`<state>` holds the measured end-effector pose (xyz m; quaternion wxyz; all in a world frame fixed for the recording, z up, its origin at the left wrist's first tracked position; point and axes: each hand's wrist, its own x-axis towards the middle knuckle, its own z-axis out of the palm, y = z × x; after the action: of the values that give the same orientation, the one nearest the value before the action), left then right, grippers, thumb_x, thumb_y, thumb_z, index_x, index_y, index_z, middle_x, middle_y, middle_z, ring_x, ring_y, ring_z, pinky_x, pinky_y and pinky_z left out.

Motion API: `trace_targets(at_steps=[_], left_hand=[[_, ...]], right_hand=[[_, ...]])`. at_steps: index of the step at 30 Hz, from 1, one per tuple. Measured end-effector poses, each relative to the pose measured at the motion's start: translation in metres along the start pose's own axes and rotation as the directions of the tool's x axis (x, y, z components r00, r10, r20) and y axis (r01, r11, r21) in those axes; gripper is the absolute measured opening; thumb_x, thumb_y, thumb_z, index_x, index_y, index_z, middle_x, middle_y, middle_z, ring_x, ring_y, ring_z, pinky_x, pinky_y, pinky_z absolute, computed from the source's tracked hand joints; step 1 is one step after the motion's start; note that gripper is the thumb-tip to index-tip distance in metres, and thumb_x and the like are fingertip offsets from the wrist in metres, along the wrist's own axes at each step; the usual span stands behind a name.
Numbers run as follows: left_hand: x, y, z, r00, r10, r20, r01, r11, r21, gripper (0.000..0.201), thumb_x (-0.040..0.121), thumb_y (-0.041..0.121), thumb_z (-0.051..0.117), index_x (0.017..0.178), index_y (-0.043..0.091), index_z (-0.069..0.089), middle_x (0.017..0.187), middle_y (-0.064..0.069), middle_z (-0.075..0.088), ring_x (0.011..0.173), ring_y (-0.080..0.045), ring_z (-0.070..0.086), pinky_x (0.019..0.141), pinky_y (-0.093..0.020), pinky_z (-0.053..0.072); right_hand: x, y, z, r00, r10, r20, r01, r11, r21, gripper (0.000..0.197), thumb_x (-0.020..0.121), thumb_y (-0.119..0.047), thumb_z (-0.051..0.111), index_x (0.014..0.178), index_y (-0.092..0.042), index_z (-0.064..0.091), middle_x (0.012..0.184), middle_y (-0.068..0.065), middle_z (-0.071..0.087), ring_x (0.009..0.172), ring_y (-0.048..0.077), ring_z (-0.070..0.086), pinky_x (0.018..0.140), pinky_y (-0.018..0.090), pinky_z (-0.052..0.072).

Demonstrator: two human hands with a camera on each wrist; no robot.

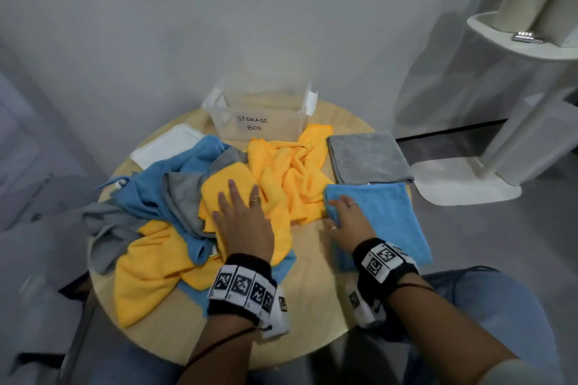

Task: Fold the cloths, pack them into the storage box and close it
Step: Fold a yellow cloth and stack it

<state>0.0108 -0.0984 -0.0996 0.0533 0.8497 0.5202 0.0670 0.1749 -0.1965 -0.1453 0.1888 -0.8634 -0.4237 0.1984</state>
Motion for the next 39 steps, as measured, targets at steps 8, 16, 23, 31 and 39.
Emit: trace_targets(at_steps=[8,16,23,31,39], left_hand=[[-0.017,-0.08,-0.006,0.91,-0.228,0.345,0.414,0.487,-0.769,0.05,0.082,0.025,0.071,0.124,0.001,0.056,0.12,-0.015,0.063,0.109,-0.031,0.059,0.088,-0.038,0.048],[-0.01,-0.076,-0.084,0.988,0.062,0.139,0.098,0.441,-0.892,0.043,0.086,-0.004,0.058,0.124,0.015,0.05,0.108,-0.006,0.054,0.112,-0.021,0.052,0.088,-0.031,0.046],[-0.017,-0.06,-0.207,0.835,0.547,-0.052,-0.396,0.532,-0.749,0.057,0.077,-0.02,0.036,0.092,0.028,0.063,0.083,0.006,0.058,0.093,0.002,0.056,0.083,-0.009,0.041],[-0.031,-0.078,-0.26,0.793,0.543,-0.276,-0.604,0.638,-0.479,0.05,0.077,-0.014,0.055,0.11,0.022,0.066,0.109,0.009,0.057,0.087,-0.015,0.057,0.078,-0.021,0.046],[-0.016,-0.129,-0.216,0.955,0.244,0.168,-0.192,0.943,-0.272,0.019,0.087,0.035,0.061,0.094,0.018,0.064,0.093,0.003,0.058,0.09,-0.015,0.053,0.074,-0.026,0.041]], right_hand=[[-0.02,-0.103,0.05,0.975,0.046,0.216,-0.108,0.953,0.284,0.041,0.092,-0.04,0.052,0.065,-0.018,0.032,0.071,-0.001,0.037,0.084,0.019,0.043,0.06,0.027,0.028],[-0.039,-0.111,-0.008,0.986,-0.161,-0.039,0.165,0.96,0.227,0.016,0.088,-0.027,0.061,0.075,-0.02,0.055,0.098,0.01,0.061,0.098,0.024,0.054,0.076,0.029,0.039],[-0.043,-0.142,-0.071,0.894,-0.334,-0.299,0.445,0.747,0.495,0.064,0.082,-0.009,0.068,0.138,-0.019,0.038,0.138,-0.002,0.04,0.128,0.012,0.038,0.104,0.027,0.032],[-0.063,-0.182,-0.102,0.856,-0.517,-0.032,0.434,0.682,0.589,0.04,0.074,-0.017,0.078,0.11,-0.019,0.06,0.105,-0.002,0.065,0.094,0.003,0.06,0.083,0.024,0.05],[-0.087,-0.178,-0.128,0.828,-0.519,-0.211,0.512,0.549,0.66,0.004,0.085,-0.012,0.065,0.082,-0.011,0.062,0.075,-0.001,0.062,0.064,-0.001,0.059,0.061,0.014,0.049]])
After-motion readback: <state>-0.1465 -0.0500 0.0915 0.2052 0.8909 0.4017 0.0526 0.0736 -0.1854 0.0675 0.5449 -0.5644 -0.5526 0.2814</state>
